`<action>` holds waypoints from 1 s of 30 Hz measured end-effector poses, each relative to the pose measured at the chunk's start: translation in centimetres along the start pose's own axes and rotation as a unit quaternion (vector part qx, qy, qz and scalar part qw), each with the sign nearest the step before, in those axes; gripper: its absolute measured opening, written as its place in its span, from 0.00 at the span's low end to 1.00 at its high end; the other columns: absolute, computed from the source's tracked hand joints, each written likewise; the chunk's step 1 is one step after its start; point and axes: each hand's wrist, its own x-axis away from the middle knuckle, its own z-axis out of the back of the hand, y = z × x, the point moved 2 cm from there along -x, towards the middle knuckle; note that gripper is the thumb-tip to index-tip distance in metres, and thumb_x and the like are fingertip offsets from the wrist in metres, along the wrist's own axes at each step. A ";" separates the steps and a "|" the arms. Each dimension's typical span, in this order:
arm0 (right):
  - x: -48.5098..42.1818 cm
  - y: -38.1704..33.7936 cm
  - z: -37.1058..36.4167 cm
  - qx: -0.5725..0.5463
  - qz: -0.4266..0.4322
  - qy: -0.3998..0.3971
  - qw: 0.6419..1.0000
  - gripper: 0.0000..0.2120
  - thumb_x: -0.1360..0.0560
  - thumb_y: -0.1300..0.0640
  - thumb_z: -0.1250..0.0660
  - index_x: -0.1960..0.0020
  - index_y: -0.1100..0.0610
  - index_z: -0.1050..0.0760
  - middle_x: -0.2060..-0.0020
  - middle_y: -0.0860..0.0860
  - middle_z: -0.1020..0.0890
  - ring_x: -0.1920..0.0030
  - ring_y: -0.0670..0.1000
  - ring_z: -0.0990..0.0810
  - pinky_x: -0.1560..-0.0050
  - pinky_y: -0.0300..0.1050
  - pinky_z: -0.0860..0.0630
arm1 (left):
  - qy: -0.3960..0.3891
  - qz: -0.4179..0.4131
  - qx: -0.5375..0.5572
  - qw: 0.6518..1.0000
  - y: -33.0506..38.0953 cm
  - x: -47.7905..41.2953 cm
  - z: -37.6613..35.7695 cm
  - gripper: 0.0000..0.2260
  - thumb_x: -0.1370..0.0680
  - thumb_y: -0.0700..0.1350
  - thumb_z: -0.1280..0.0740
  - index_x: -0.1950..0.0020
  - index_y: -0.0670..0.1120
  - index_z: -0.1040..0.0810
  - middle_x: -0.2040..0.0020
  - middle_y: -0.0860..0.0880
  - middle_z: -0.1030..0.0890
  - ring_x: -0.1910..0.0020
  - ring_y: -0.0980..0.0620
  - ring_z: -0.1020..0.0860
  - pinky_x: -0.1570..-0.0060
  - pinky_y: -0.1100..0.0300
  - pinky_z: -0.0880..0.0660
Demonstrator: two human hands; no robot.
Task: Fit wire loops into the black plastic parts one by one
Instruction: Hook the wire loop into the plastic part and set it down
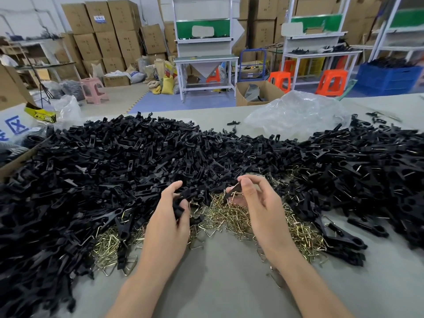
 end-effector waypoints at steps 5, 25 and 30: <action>-0.6 -0.4 0.6 -0.115 -0.040 0.011 0.993 0.12 0.18 0.51 0.37 0.40 0.54 0.22 0.47 0.52 0.14 0.50 0.52 0.13 0.48 0.36 0.20 | 0.005 -0.008 0.000 1.000 0.2 0.1 0.2 0.16 0.18 0.51 0.41 0.31 0.55 0.29 0.53 0.59 0.23 0.67 0.65 0.26 0.66 0.69 0.30; 0.2 -1.1 0.3 0.032 0.026 -0.013 0.999 0.10 0.18 0.56 0.35 0.49 0.44 0.16 0.56 0.46 0.14 0.62 0.38 0.21 0.59 0.30 0.26 | -0.005 -0.023 -0.002 1.000 0.9 0.2 -0.2 0.13 0.18 0.48 0.39 0.34 0.55 0.27 0.56 0.59 0.22 0.69 0.63 0.27 0.68 0.69 0.32; 0.0 -0.6 0.4 -0.029 -0.032 -0.006 0.999 0.10 0.17 0.57 0.36 0.47 0.48 0.17 0.68 0.50 0.19 0.66 0.49 0.18 0.55 0.45 0.17 | -0.009 -0.020 -0.001 1.000 1.0 0.1 -0.1 0.13 0.18 0.46 0.38 0.34 0.54 0.27 0.59 0.60 0.26 0.68 0.65 0.28 0.68 0.69 0.33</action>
